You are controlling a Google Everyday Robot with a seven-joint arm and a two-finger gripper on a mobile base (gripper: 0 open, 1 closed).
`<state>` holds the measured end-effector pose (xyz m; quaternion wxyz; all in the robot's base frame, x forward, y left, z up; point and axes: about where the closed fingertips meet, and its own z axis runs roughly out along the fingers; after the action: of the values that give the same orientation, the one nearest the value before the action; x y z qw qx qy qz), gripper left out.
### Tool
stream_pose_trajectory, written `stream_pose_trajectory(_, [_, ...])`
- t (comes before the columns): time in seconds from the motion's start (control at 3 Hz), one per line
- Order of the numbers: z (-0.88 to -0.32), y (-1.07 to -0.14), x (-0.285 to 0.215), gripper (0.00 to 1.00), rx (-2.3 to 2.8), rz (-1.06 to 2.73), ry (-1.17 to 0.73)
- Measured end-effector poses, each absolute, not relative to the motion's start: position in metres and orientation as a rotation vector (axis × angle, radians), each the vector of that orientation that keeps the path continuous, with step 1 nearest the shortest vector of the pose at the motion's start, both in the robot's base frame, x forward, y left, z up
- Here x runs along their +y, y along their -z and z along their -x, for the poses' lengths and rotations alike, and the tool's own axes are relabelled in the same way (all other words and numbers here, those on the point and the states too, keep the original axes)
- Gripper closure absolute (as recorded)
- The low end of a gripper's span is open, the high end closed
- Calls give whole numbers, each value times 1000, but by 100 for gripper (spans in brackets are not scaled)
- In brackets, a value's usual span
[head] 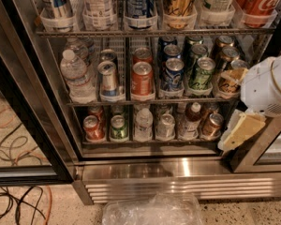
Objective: Pick water bottle from middle shelf of fridge
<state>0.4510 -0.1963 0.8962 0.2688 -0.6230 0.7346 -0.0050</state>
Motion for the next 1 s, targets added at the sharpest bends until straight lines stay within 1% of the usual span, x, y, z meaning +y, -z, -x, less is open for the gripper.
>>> stream_pose_trajectory(0.33, [-468,-906,-194,0,1917,1646,78])
stream_pose_trajectory(0.67, [-468,-906,-194,0,1918,1645,78])
stream_pose_trajectory(1.0, [-471,-903,-183,0,1882,1590,-6])
